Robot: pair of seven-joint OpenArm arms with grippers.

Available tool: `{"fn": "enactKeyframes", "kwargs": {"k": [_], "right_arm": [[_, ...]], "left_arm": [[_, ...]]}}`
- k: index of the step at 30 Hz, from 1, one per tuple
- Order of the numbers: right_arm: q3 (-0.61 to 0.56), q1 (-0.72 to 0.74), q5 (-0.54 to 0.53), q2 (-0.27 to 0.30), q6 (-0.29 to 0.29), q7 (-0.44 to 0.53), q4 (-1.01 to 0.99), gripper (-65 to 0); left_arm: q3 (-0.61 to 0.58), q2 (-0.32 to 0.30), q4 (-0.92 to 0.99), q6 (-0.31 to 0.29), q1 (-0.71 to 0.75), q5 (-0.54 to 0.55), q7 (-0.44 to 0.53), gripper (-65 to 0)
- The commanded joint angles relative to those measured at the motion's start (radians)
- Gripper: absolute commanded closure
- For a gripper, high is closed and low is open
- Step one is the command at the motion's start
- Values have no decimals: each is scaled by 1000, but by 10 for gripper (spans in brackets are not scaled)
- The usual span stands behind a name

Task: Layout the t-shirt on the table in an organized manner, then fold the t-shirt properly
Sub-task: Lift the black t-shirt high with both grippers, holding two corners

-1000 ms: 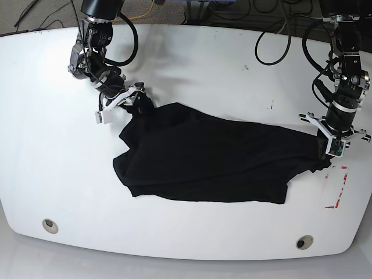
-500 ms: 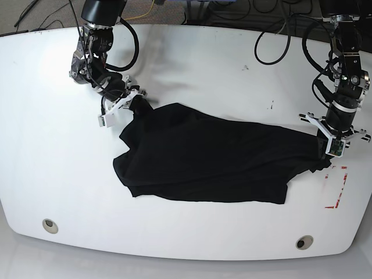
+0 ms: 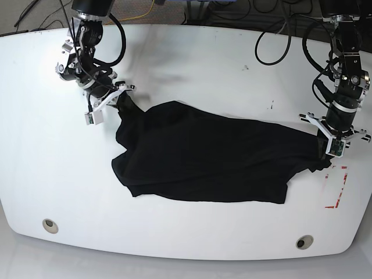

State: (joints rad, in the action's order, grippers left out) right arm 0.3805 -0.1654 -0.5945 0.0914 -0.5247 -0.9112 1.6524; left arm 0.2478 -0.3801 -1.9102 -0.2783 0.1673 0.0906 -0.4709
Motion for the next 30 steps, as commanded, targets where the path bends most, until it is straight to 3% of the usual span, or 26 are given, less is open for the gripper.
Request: {"fn": "enactKeyframes", "kwargs": {"k": [1, 10, 16, 22, 30], "right_arm": [[2, -15, -20, 5, 7, -30, 87, 0], [19, -102, -32, -5, 36, -73, 312, 0], [25, -113, -161, 8, 47, -102, 352, 0], [54, -95, -229, 67, 122, -96, 352, 0], [119, 33, -235, 155, 137, -96, 348, 0]], "left_arm": [[9, -15, -16, 9, -15, 2, 31, 0], [9, -15, -16, 9, -62, 2, 31, 0], [8, -15, -16, 9, -101, 2, 31, 0], [8, -15, -16, 9, -156, 2, 31, 0], [8, -21, -16, 9, -271, 2, 31, 0]]}}
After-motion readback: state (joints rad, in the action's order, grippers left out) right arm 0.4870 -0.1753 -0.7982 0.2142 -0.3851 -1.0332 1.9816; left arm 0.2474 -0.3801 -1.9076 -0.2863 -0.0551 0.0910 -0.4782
